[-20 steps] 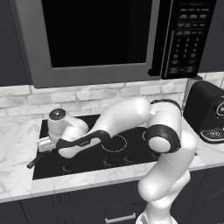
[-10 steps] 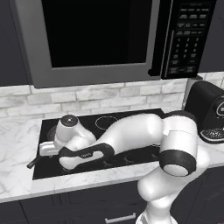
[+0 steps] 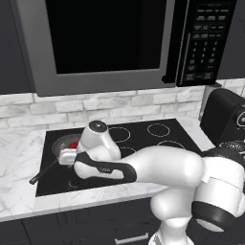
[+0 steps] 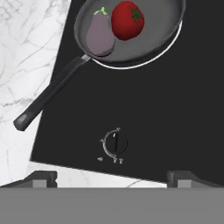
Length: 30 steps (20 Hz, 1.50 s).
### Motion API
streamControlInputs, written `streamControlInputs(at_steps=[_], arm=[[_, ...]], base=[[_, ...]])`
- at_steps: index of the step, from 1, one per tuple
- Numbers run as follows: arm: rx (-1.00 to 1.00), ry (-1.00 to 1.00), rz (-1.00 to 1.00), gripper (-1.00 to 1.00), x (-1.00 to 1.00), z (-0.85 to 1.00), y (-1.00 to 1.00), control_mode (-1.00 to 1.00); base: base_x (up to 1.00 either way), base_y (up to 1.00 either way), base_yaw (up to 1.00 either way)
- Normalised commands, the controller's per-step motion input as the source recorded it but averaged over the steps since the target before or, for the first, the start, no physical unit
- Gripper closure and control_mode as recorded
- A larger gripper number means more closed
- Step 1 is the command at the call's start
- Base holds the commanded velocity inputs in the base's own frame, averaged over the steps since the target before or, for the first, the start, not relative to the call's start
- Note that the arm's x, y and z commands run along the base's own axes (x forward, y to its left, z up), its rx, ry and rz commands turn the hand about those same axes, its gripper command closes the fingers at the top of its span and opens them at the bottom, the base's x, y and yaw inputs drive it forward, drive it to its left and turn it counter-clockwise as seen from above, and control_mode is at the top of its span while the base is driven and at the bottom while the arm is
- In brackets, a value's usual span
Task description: Put the eggplant and tomato in the pan. Then turn on the front left burner and set the heat to medium.
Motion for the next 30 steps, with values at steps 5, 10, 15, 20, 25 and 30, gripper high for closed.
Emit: streamControlInputs(at_steps=[5,10,15,20,25,30], arm=[[-0.02,0.08,0.0,-1.0,0.0,0.19,-0.17,-1.0],[-0.06,0.1,0.0,-1.0,0.0,0.0,0.1,-1.0],[-0.07,0.1,0.0,-1.0,0.0,-0.01,0.25,-1.0],[-0.02,0.0,0.0,-1.0,0.0,-0.17,0.09,-1.0],[0.0,0.0,0.0,-1.0,0.0,-0.3,0.0,-1.0],[0.0,0.0,0.0,-1.0,0.0,-0.36,0.0,-1.0]], base=[[0.0,0.0,0.0],[0.0,0.0,0.0],[0.0,0.0,0.0],[0.0,0.0,0.0],[0.0,0.0,0.0],[0.0,0.0,0.0]])
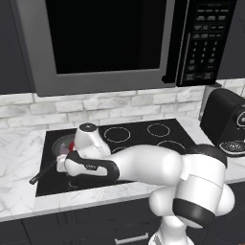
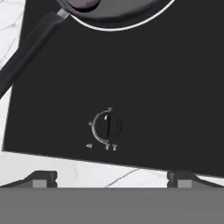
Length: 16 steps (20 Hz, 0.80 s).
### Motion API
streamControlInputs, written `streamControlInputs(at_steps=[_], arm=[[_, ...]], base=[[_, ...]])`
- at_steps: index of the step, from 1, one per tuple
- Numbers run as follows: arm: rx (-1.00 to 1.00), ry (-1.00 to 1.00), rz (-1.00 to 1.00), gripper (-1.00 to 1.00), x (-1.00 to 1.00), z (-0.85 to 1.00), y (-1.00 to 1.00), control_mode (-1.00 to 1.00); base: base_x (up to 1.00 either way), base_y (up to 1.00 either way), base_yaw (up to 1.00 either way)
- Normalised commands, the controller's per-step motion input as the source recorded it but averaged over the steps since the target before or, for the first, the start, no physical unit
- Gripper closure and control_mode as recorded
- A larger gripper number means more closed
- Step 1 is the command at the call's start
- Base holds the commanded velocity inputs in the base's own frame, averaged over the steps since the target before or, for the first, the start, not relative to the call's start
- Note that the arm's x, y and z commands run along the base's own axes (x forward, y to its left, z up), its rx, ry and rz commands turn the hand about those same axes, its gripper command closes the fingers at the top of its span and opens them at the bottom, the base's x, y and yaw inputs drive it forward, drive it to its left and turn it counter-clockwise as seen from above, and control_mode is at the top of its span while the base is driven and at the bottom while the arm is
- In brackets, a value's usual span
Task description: Put the eggplant and tomato in the pan. Then turn on the front left burner and set the heat to medium.
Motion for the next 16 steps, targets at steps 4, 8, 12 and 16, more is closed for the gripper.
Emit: streamControlInputs(at_steps=[4,8,12,16], arm=[[0.0,0.0,0.0,-1.0,0.04,-0.32,0.0,-1.0],[0.0,0.0,0.0,-1.0,0.08,-0.21,0.0,-1.0],[0.0,0.0,0.0,-1.0,0.21,-0.06,0.0,-1.0],[0.0,0.02,0.0,-1.0,0.15,0.0,0.12,-1.0]], base=[[0.0,0.0,0.0],[0.0,0.0,0.0],[0.0,0.0,0.0],[0.0,0.0,0.0]])
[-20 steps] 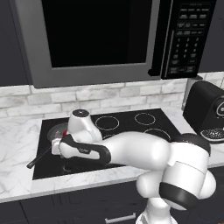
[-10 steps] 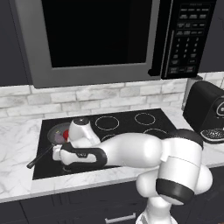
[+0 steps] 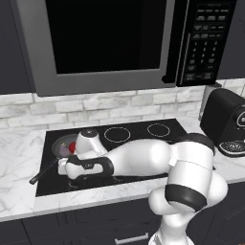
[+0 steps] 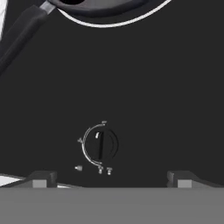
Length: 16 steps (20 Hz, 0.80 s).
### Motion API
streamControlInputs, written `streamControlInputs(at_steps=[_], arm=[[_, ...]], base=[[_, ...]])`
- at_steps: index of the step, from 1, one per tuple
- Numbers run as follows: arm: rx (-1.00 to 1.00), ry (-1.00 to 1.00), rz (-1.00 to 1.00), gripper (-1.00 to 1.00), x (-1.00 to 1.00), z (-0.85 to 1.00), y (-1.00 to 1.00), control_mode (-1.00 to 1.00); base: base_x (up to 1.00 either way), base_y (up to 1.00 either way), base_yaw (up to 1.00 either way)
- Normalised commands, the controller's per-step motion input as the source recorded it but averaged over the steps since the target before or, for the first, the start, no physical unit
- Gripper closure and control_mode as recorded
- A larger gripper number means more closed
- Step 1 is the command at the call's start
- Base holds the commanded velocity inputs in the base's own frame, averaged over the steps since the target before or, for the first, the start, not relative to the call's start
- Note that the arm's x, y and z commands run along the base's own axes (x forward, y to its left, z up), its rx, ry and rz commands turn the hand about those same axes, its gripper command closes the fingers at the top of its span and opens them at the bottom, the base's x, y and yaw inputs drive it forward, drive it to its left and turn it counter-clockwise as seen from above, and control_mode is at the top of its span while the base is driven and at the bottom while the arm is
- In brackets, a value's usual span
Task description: Put the eggplant and tomato in the pan. Then turn on the front left burner and set the heat to medium.
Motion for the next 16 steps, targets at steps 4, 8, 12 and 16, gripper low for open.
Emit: streamControlInputs(at_steps=[4,8,12,16], arm=[[0.0,0.01,0.0,-1.0,0.0,0.0,0.18,-1.0],[0.0,0.0,0.0,-1.0,0.0,-0.04,0.08,-1.0],[0.0,0.0,0.0,-1.0,0.0,-0.13,0.0,-1.0],[0.0,0.0,0.0,-1.0,0.0,-0.12,0.0,-1.0]], base=[[0.0,0.0,0.0],[0.0,0.0,0.0],[0.0,0.0,0.0],[0.0,0.0,0.0]])
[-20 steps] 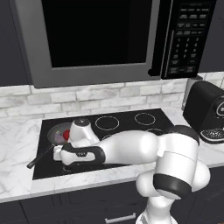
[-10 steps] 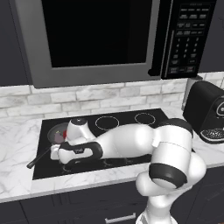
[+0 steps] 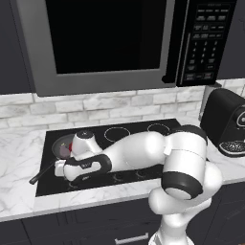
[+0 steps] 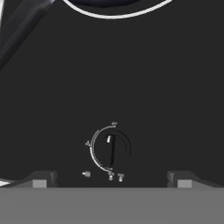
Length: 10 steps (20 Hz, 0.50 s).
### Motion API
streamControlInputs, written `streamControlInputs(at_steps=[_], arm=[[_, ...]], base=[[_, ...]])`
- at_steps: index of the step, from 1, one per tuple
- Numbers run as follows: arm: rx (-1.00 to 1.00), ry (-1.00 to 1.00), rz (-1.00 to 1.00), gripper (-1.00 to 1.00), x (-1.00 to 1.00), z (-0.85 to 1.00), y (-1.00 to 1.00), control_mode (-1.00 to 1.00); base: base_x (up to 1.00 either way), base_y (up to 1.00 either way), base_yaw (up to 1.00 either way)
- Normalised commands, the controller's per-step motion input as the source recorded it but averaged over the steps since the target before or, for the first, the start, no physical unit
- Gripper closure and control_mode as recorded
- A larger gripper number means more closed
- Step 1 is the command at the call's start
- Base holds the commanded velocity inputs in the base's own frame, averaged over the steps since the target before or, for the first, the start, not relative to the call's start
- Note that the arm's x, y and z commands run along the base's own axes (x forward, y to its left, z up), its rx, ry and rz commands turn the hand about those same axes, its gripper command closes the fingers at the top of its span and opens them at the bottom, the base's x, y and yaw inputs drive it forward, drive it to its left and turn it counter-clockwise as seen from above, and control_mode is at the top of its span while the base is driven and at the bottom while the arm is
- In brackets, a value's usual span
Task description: Put the eggplant and tomato in the pan. Then turn on the front left burner and set the heat to medium.
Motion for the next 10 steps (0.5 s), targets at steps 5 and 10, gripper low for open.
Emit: streamControlInputs(at_steps=[5,10], arm=[[0.0,0.0,0.0,-1.0,0.0,-0.05,0.0,-1.0],[0.0,0.0,0.0,-1.0,0.0,-0.01,0.0,-1.0]], base=[[0.0,0.0,0.0],[0.0,0.0,0.0]])
